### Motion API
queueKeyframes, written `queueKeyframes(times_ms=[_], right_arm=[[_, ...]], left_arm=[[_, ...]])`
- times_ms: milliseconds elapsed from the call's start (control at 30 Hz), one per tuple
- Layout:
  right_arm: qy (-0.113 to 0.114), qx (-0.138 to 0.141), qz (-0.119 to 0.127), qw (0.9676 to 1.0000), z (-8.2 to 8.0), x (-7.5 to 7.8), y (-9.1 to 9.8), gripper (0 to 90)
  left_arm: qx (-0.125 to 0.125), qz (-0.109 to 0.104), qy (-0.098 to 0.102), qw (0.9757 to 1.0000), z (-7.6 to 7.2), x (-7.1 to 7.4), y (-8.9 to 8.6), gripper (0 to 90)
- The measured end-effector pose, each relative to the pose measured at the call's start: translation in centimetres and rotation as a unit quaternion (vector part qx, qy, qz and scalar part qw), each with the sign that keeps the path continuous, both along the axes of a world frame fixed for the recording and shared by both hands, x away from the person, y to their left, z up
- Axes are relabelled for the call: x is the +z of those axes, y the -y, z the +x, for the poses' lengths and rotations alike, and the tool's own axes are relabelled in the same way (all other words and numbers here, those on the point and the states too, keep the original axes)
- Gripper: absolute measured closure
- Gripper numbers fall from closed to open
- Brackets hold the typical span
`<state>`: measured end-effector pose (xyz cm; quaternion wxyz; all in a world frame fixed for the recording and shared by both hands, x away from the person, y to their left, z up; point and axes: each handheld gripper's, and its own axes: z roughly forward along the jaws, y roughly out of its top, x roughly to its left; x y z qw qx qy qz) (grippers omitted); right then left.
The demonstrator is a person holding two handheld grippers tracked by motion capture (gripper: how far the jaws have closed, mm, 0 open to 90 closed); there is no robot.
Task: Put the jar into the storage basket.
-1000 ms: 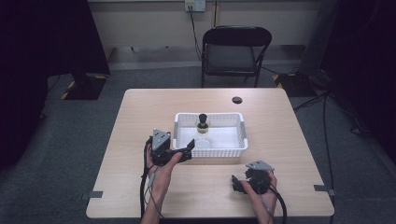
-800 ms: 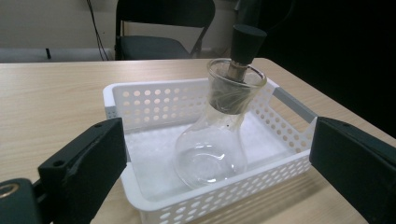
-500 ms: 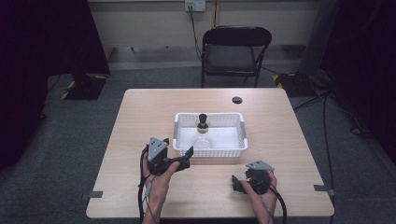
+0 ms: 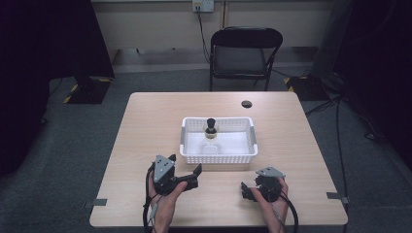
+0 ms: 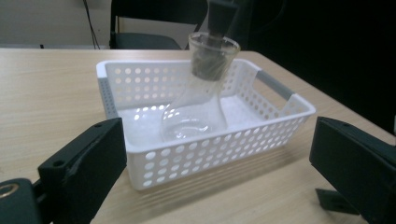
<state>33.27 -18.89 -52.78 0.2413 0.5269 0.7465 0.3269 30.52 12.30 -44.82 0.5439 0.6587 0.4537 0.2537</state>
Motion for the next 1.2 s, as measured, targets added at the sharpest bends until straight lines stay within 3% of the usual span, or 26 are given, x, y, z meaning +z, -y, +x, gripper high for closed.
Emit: queueKeyframes(times_ms=[67, 300, 667, 867, 1200], right_arm=[[0.0, 0.0, 0.0, 1.0, 0.0, 0.0, 0.0, 0.6], [0.0, 0.0, 0.0, 1.0, 0.0, 0.0, 0.0, 0.6], [0.0, 0.0, 0.0, 1.0, 0.0, 0.0, 0.0, 0.6], [0.0, 0.0, 0.0, 1.0, 0.0, 0.0, 0.0, 0.6], [0.0, 0.0, 0.0, 1.0, 0.0, 0.0, 0.0, 0.6]], left_arm=[[0.013, -0.002, -0.005, 0.9999, -0.1, -0.5, -0.2, 3.6], [0.024, 0.003, -0.023, 0.9995, -0.1, -1.8, -0.5, 3.4], [0.048, 0.03, -0.053, 0.997, 0.4, -3.9, -0.7, 3.4], [0.05, 0.031, -0.073, 0.9956, 0.5, -4.9, -0.8, 3.4], [0.045, 0.039, -0.088, 0.9943, 0.7, -6.2, -0.6, 3.6]])
